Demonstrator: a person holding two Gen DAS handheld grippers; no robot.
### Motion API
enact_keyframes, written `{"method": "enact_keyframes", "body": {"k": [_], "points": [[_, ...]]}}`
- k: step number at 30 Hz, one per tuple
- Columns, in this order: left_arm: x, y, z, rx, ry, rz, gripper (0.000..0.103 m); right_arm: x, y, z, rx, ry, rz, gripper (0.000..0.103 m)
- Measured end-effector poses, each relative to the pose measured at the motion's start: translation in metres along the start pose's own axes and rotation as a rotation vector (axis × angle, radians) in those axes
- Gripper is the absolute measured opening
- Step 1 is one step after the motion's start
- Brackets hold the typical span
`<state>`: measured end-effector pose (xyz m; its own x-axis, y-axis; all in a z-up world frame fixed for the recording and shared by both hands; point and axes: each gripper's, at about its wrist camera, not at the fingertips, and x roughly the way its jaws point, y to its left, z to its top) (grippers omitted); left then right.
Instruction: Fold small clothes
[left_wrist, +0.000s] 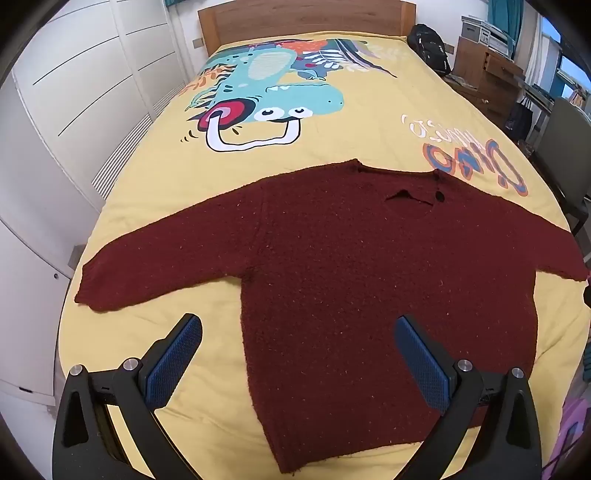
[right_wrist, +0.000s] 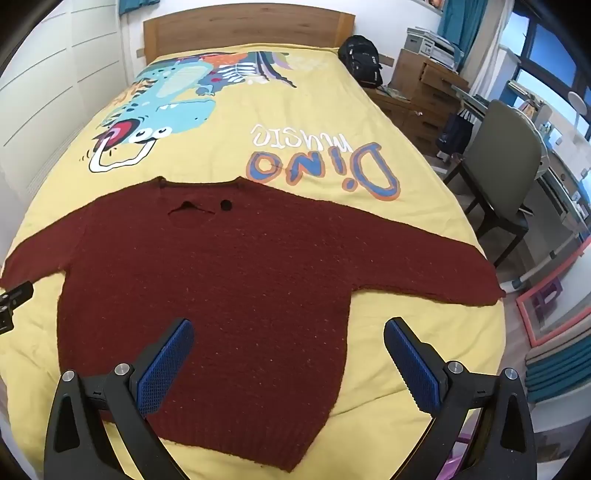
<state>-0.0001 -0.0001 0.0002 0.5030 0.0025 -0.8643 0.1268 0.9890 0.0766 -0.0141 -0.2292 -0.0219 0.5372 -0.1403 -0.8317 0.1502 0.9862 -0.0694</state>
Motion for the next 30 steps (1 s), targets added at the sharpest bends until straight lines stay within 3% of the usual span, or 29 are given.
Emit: {"method": "enact_keyframes", "body": {"k": [30], "points": [[0.007, 0.001, -0.003, 0.012, 0.025, -0.012, 0.102, 0.01, 0.004, -0.003, -0.028, 0.044, -0.008, 0.102]]}}
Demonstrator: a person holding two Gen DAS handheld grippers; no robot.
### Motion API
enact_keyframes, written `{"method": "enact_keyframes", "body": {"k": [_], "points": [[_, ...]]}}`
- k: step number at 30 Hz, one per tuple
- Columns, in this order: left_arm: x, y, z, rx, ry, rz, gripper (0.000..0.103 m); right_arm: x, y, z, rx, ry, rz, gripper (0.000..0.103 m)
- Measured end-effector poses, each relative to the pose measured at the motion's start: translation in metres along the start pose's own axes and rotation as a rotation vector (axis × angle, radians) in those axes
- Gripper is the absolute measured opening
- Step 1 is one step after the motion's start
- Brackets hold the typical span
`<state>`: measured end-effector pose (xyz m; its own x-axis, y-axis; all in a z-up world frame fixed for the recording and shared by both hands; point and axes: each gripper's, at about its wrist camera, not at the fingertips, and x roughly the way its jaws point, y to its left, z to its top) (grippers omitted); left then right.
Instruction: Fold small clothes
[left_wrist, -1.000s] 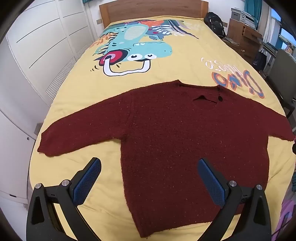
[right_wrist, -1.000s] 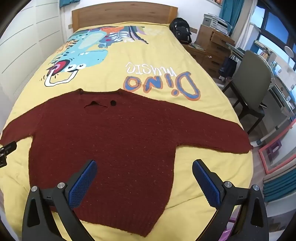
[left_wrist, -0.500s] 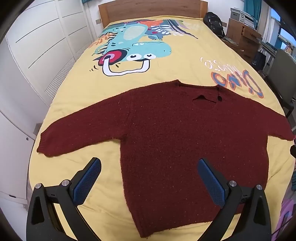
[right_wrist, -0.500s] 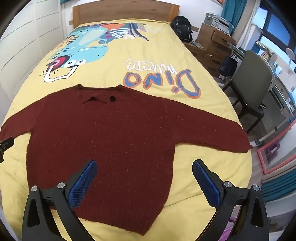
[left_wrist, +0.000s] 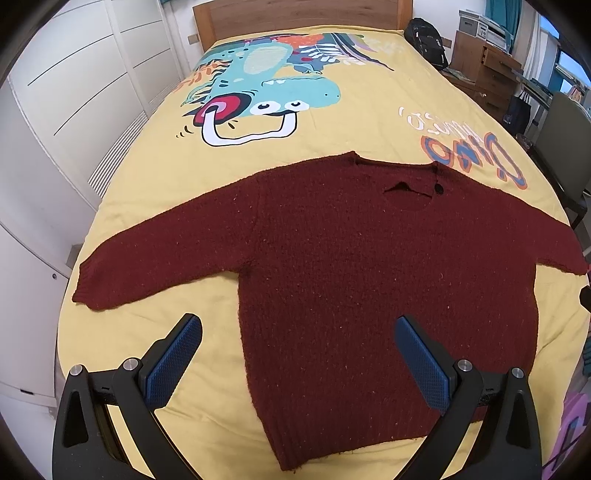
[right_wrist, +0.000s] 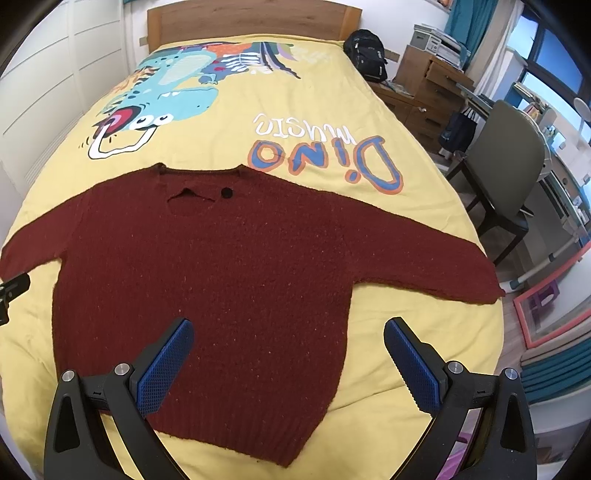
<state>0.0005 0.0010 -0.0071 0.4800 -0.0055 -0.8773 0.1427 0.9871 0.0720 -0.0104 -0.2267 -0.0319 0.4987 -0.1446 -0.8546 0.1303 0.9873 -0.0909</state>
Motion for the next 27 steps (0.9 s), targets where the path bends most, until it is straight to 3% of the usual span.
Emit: {"method": "enact_keyframes", "body": {"k": [27], "points": [[-0.002, 0.003, -0.0007, 0.003, 0.002, 0.016, 0.102, 0.0032, 0.0048, -0.0001, -0.022, 0.017, -0.004, 0.102]]}}
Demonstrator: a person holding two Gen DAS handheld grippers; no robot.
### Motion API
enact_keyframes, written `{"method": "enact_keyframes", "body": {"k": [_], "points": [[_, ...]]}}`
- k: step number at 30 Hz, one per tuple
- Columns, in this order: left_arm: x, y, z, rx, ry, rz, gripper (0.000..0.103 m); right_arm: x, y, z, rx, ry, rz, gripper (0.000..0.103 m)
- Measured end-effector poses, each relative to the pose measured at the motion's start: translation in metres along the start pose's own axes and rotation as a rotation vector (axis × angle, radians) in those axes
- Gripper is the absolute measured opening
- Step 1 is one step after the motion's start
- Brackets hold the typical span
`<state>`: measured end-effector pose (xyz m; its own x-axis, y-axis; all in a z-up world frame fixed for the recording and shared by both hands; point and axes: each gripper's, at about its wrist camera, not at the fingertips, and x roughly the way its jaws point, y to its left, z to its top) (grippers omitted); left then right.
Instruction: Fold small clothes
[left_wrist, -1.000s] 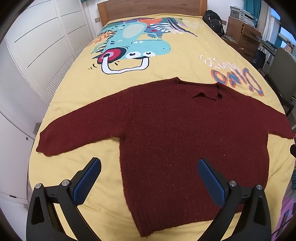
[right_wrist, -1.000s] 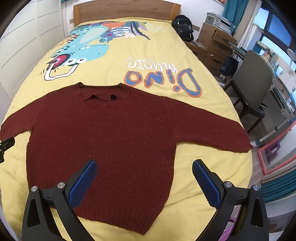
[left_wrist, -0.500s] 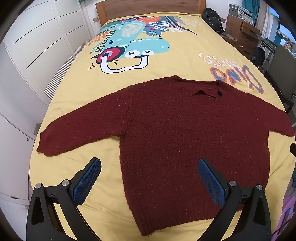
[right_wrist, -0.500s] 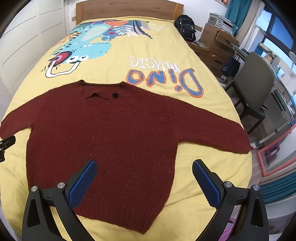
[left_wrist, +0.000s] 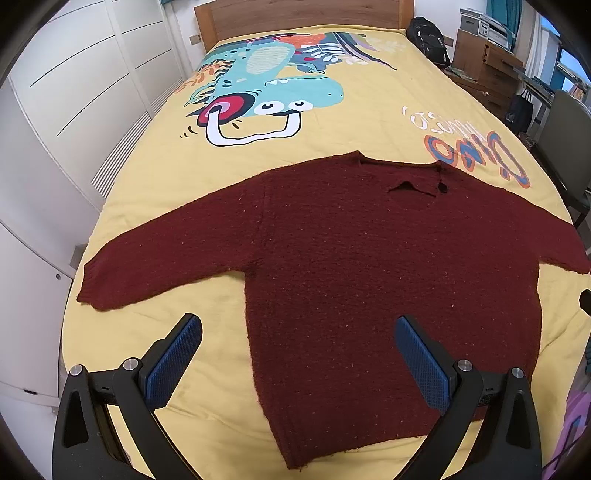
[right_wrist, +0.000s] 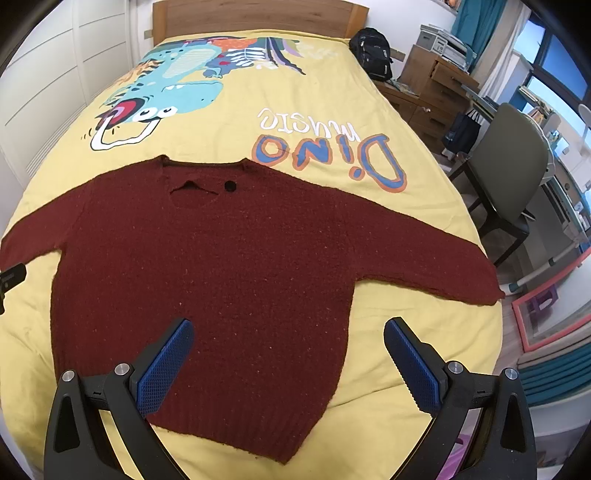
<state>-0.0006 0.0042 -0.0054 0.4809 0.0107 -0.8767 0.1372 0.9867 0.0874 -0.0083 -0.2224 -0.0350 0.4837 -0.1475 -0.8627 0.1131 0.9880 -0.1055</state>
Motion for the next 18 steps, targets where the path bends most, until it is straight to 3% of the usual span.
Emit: {"method": "enact_keyframes", "body": {"k": [18], "points": [[0.0013, -0.0008, 0.0001, 0.007, 0.008, 0.001, 0.102, 0.001, -0.0003, -0.0021, -0.001, 0.006, -0.005, 0.102]]}}
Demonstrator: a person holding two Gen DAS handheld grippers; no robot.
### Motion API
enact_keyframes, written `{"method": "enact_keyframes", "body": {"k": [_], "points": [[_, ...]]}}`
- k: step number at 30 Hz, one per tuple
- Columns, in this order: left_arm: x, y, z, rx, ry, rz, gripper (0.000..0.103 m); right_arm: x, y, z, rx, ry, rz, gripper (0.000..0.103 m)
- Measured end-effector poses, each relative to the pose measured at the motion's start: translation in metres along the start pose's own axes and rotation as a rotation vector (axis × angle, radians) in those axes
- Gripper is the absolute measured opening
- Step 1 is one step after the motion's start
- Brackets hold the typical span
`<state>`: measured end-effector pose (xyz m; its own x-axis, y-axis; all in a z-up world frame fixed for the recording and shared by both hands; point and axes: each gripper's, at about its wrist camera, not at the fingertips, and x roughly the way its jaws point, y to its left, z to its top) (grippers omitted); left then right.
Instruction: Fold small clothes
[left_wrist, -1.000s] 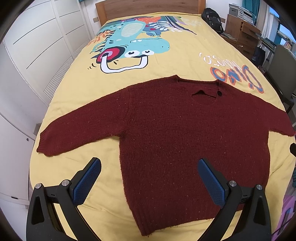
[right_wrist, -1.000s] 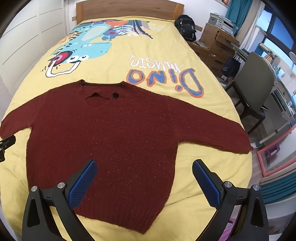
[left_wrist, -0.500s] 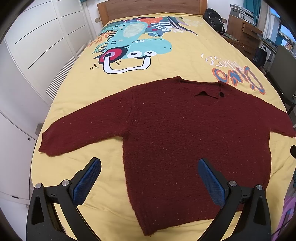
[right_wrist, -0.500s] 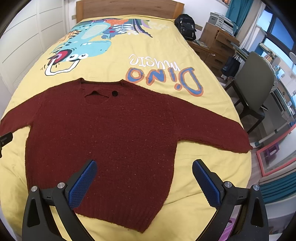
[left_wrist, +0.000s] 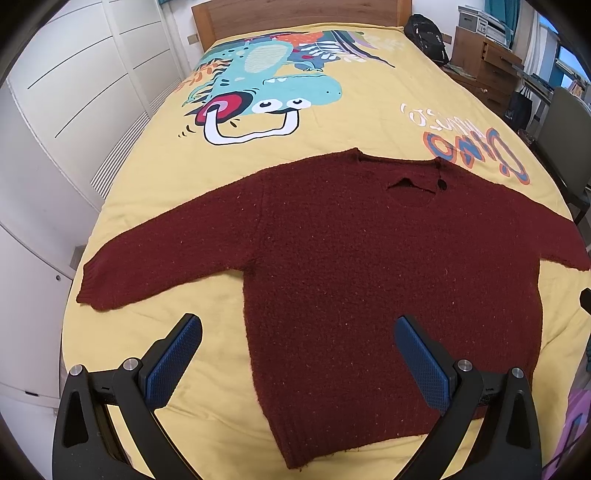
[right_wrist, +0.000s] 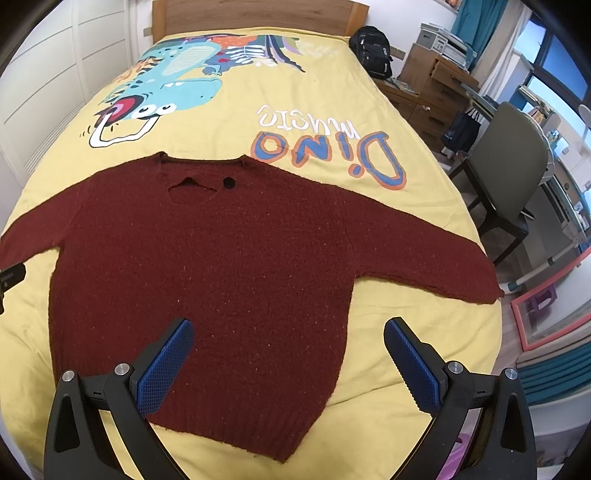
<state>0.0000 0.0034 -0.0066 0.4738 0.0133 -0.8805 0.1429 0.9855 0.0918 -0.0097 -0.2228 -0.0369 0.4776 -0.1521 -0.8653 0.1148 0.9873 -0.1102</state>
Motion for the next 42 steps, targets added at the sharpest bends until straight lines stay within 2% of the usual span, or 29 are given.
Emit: {"method": "enact_keyframes", "body": {"k": [18, 25, 27, 32, 37, 42], "points": [[0.004, -0.004, 0.001, 0.012, 0.003, -0.003, 0.102, 0.005, 0.001, -0.001, -0.001, 0.015, -0.001, 0.102], [0.01, -0.01, 0.008, 0.03, 0.013, -0.013, 0.102, 0.017, -0.014, 0.006, 0.038, 0.003, 0.016, 0.102], [0.011, -0.01, 0.014, 0.037, 0.003, -0.031, 0.102, 0.026, -0.025, 0.008, 0.061, -0.004, 0.021, 0.102], [0.022, -0.012, 0.036, 0.057, -0.009, -0.021, 0.102, 0.056, -0.071, 0.014, 0.136, -0.015, 0.013, 0.102], [0.042, -0.011, 0.059, 0.036, -0.007, -0.023, 0.102, 0.097, -0.149, 0.019, 0.269, 0.023, -0.006, 0.102], [0.068, -0.014, 0.071, 0.022, 0.015, -0.032, 0.102, 0.144, -0.236, 0.014, 0.439, 0.058, -0.081, 0.102]]}}
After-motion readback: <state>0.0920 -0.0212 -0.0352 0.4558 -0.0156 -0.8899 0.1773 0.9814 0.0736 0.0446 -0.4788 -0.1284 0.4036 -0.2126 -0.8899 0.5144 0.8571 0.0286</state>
